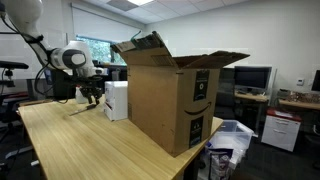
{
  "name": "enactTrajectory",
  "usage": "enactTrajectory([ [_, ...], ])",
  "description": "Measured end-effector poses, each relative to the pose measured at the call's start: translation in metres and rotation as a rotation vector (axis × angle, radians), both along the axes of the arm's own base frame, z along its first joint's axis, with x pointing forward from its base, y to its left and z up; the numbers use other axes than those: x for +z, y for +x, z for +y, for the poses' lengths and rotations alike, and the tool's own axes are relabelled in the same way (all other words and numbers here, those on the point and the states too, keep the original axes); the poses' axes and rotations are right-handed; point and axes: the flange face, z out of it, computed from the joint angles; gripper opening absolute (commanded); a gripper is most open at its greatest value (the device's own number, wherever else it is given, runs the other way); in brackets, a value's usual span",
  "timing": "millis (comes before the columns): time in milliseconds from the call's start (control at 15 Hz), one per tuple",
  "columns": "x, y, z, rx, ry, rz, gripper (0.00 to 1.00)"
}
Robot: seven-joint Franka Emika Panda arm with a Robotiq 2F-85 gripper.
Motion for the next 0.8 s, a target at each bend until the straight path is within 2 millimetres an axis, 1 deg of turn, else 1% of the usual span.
enactTrajectory([
  [67,-0.001,0.002,0.000,-0.001,0.001,-0.001,0.81],
  [200,-0.002,0.004,0.001,-0.001,0.004,-0.004,0.92],
  [267,-0.003,0.005,0.001,-0.002,0.005,-0.007,0.94],
  [400,-0.005,0.007,0.000,-0.003,0.007,-0.009,0.69],
  [467,-0.006,0.007,0.000,-0.004,0.007,-0.008,0.63],
  [533,-0.007,0.008,-0.001,-0.005,0.007,-0.007,0.60],
  [600,-0.008,0.008,-0.001,-0.007,0.007,-0.005,0.51],
  [800,-0.011,0.008,-0.002,-0.009,0.006,-0.001,0.31],
])
